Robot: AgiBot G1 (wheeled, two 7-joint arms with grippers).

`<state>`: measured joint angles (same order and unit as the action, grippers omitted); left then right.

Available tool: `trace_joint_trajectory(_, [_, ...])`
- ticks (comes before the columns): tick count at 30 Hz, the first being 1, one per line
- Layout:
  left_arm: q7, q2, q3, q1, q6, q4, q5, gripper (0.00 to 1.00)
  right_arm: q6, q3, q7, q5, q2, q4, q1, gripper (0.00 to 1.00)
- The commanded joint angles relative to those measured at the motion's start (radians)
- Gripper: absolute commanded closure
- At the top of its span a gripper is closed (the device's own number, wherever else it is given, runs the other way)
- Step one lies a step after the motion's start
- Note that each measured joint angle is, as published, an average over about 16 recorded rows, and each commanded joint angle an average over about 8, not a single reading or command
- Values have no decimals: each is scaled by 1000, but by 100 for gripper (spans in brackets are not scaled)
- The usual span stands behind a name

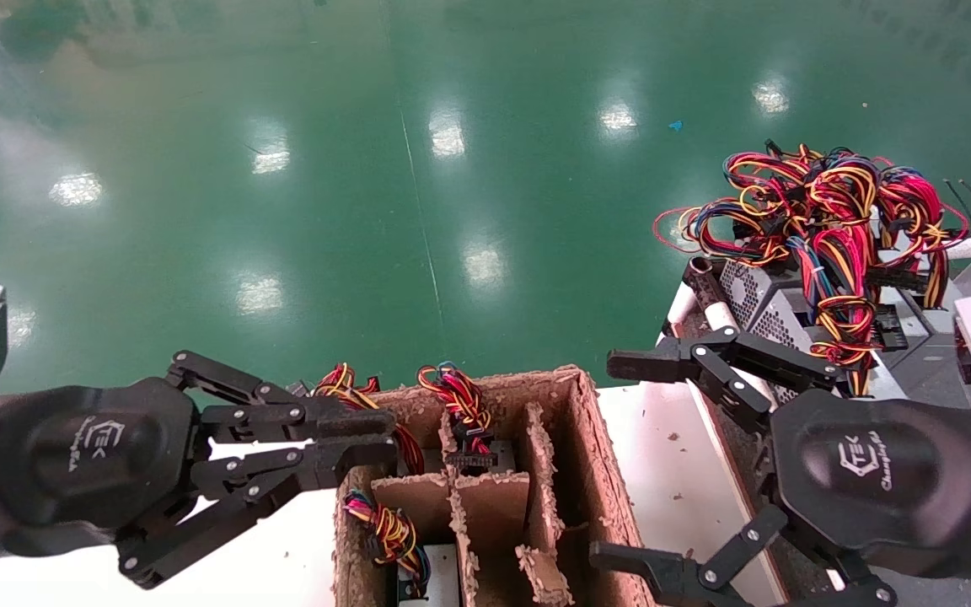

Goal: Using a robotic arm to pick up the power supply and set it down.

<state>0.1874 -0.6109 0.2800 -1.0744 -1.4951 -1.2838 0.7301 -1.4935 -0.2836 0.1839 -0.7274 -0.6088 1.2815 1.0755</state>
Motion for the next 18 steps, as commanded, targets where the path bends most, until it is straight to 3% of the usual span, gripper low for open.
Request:
trace_joint_trajectory(1, [0,0,0,0,0,0,0,100,0,0,0,0,0,0,0,0])
trace_joint_trajectory(3, [0,0,0,0,0,0,0,99,0,0,0,0,0,0,0,0])
trace_joint_trajectory(4, [0,0,0,0,0,0,0,92,0,0,0,0,0,0,0,0])
trace_joint_trajectory(11, [0,0,0,0,0,0,0,5,0,0,0,0,0,0,0,0])
trace_joint_trajectory(12, [0,0,0,0,0,0,0,0,0,0,0,0,0,0,0,0])
trace_joint_trajectory(18, [0,0,0,0,0,0,0,0,28,-18,7,-38,-18,14,4,0])
